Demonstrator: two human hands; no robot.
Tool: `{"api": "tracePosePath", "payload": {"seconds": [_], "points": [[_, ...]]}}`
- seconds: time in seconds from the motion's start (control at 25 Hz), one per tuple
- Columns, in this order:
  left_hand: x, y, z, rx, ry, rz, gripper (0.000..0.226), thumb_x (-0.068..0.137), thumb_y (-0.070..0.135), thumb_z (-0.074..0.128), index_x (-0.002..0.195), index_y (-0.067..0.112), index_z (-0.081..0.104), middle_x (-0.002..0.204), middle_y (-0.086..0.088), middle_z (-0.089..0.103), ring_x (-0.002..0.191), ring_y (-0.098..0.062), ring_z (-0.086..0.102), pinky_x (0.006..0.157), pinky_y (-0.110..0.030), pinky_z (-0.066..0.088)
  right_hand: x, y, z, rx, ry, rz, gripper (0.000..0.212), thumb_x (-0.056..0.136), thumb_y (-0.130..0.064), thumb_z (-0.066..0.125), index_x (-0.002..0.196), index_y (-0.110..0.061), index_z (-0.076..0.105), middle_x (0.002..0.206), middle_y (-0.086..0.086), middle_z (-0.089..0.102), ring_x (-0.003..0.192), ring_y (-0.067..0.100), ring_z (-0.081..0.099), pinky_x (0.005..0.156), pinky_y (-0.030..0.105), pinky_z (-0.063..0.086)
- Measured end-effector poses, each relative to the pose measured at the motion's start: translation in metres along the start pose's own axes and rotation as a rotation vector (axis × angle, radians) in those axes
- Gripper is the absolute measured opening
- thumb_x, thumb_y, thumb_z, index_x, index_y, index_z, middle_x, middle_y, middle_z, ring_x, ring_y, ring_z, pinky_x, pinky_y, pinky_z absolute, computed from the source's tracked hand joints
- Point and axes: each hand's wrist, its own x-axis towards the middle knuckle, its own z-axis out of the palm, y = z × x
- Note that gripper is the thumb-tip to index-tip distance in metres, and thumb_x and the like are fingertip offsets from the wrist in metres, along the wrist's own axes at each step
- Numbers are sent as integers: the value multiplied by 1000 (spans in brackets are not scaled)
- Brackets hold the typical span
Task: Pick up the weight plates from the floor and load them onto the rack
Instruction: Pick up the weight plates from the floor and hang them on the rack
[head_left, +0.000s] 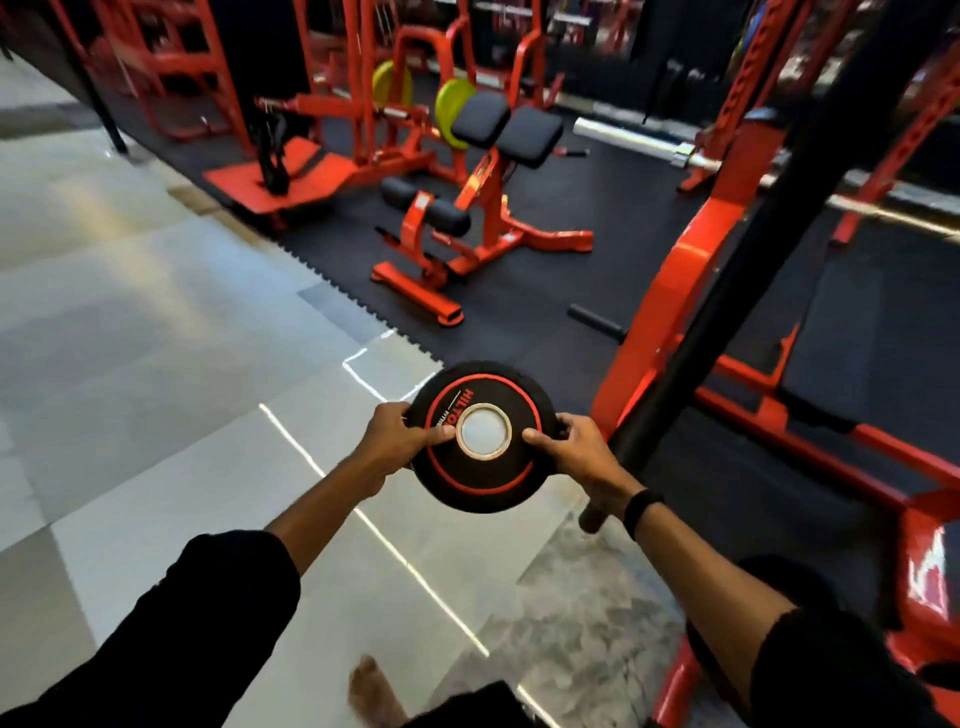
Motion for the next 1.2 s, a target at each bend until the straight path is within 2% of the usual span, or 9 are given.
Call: {"api": "tracePosePath", "payload": {"seconds": [0.08, 0.16, 0.36, 0.56, 0.64, 0.76, 0.96, 1.08, 1.2], "points": [[-35, 25, 19, -16, 25, 131, 45, 77, 21, 84, 114, 2, 66, 96, -7, 72, 85, -17, 69, 58, -19, 53, -38, -22, -28, 6, 48, -91, 8, 89, -14, 71, 93, -9, 66, 75, -2, 70, 66, 9, 66, 53, 20, 52], [-67, 49, 34, -41, 41, 237, 45, 75, 20, 84, 113, 3, 67, 95, -6, 73, 83, -14, 69, 59, -16, 53, -69, -42, -51, 6, 81, -175, 13, 88, -15, 72, 96, -7, 65, 82, 3, 70, 73, 13, 66, 60, 24, 52], [-151, 109, 70, -58, 0, 483, 55, 68, 29, 87, 116, 8, 68, 104, -4, 75, 99, -18, 72, 85, -38, 60, -171, -90, -110, 9, 165, -365, 20, 86, -17, 74, 102, -7, 65, 91, 5, 71, 81, 12, 66, 64, 21, 51], [-237, 146, 112, -83, -90, 685, 54, 56, 35, 91, 102, 14, 72, 97, -3, 78, 90, -16, 75, 86, -40, 60, -291, -108, -155, -36, 315, -471, 27, 85, -19, 75, 108, -7, 66, 103, 13, 74, 93, 21, 70, 82, 36, 57], [-271, 150, 137, -80, -127, 731, 59, 50, 42, 94, 99, 16, 73, 94, -3, 78, 88, -17, 75, 84, -42, 61, -348, -105, -171, -33, 382, -485, 26, 85, -17, 75, 107, -7, 66, 101, 9, 74, 93, 19, 70, 81, 33, 58], [-316, 151, 189, -99, -247, 790, 55, 50, 40, 96, 94, 15, 74, 90, -2, 79, 85, -19, 76, 81, -44, 61, -437, -87, -195, -39, 524, -490, 29, 80, -21, 78, 104, -8, 67, 94, 0, 74, 86, 12, 68, 75, 28, 55], [-399, 153, 299, -160, -512, 789, 48, 52, 28, 95, 92, 11, 74, 85, -1, 79, 82, -21, 76, 76, -40, 62, -582, -50, -245, -68, 822, -404, 31, 79, -14, 79, 106, -5, 67, 96, 1, 73, 93, 15, 65, 87, 37, 53], [-452, 155, 368, -163, -672, 792, 45, 54, 23, 97, 91, 11, 74, 85, -2, 79, 78, -16, 74, 76, -41, 61, -669, -28, -272, -86, 982, -329, 28, 81, -10, 78, 106, -4, 67, 105, 13, 74, 100, 23, 65, 95, 47, 52], [-496, 157, 428, -178, -794, 787, 45, 50, 27, 97, 85, 11, 75, 82, -4, 78, 75, -14, 72, 70, -36, 59, -737, -10, -296, -115, 1072, -281, 30, 82, -13, 77, 108, -3, 67, 104, 12, 75, 99, 25, 70, 89, 41, 57]]}}
